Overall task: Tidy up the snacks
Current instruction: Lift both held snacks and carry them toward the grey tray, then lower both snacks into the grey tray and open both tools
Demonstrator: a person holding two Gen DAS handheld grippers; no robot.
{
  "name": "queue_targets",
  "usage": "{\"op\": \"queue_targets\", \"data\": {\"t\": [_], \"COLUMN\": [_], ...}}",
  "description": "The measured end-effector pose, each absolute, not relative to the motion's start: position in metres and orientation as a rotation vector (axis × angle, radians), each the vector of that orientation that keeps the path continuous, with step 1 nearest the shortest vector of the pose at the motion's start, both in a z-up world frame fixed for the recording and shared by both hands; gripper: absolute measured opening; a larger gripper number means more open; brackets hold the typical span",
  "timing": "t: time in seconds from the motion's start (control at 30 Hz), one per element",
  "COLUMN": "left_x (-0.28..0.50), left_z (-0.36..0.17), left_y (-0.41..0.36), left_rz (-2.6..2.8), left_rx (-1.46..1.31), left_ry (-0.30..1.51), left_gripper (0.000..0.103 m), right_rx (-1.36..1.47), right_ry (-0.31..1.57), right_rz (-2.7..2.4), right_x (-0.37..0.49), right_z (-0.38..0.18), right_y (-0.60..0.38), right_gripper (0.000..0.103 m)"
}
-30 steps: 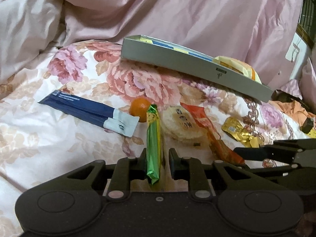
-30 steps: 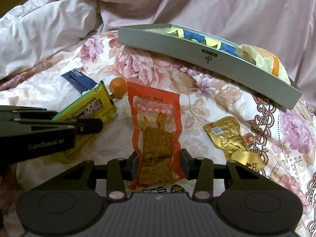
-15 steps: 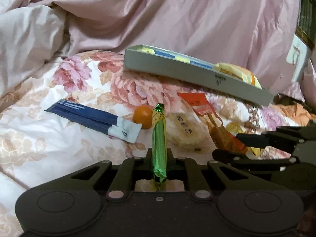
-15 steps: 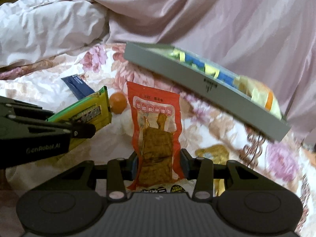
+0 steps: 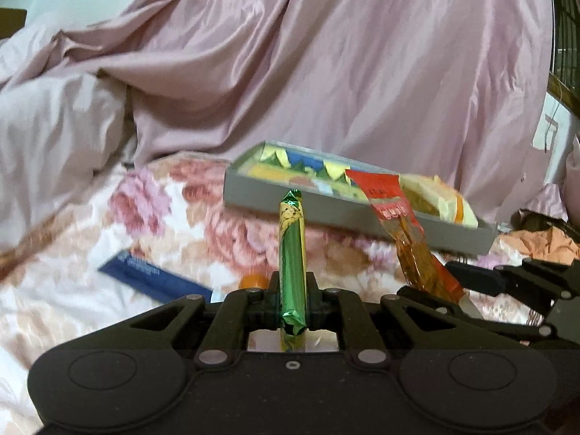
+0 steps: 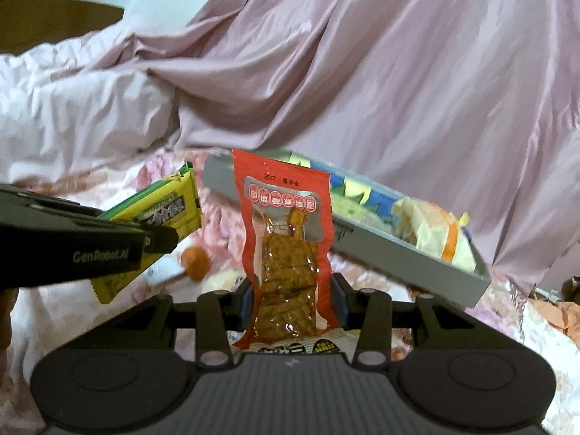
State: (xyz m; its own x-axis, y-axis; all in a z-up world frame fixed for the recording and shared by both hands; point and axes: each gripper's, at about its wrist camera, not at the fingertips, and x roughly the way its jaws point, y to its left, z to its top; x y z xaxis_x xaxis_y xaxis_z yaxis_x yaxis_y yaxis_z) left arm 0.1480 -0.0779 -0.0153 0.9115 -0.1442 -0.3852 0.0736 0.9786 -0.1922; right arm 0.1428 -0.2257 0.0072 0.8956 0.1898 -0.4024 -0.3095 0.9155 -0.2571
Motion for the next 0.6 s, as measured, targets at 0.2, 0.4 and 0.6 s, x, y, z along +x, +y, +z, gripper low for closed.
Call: {"op": "queue_targets", "data": {"t": [0.2,0.4,0.6], "left_x": [0.158,0.181,0.214], "left_z": [0.014,0.033,0.046], "left_y": [-0.087,-0.101,-0.123], "left_rz": [-0.1,-0.106,-0.146], "left_rx": [-0.149,-0.186,-0.18], "left_ry": [0.377,0.362,0.369], "left_gripper": [0.011,0.011,0.011], "right_rx": [-0.262,-0.177,-0.103], "right_ry": [0.31,0.285,0.261], "right_rz": [0.246,0.191,0.124], "right_x": [0.148,0.162,0.189], "right_z": [0.026,0.035,0.041], "right_y": [-0.238,-0.263,-0.287], "right_gripper": [0.047,0.047,0.047]}}
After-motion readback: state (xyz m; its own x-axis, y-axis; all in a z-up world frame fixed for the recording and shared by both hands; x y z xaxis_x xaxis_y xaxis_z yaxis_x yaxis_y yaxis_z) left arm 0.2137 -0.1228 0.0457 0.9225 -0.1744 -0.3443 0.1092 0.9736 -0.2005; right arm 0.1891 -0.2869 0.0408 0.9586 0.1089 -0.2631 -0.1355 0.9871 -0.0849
